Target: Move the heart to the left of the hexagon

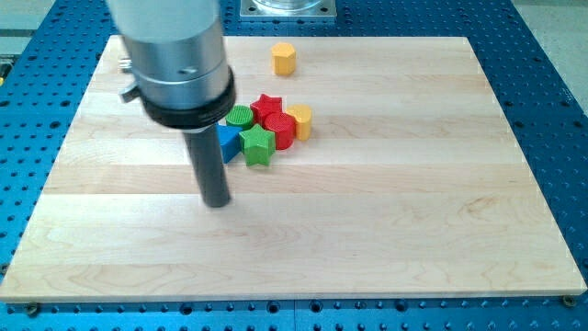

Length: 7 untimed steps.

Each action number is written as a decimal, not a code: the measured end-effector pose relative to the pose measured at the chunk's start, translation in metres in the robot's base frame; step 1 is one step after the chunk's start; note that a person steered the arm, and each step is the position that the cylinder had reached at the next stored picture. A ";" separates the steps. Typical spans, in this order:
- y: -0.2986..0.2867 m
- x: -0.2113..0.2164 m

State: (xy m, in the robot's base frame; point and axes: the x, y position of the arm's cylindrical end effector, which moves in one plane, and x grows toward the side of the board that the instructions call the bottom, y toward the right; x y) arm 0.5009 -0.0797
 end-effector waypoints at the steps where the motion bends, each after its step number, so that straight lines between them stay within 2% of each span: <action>1: 0.083 -0.035; 2: 0.149 -0.084; 3: 0.109 -0.113; 4: 0.134 -0.054; 5: 0.099 -0.075; 7: 0.054 -0.174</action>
State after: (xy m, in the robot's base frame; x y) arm 0.3270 -0.0254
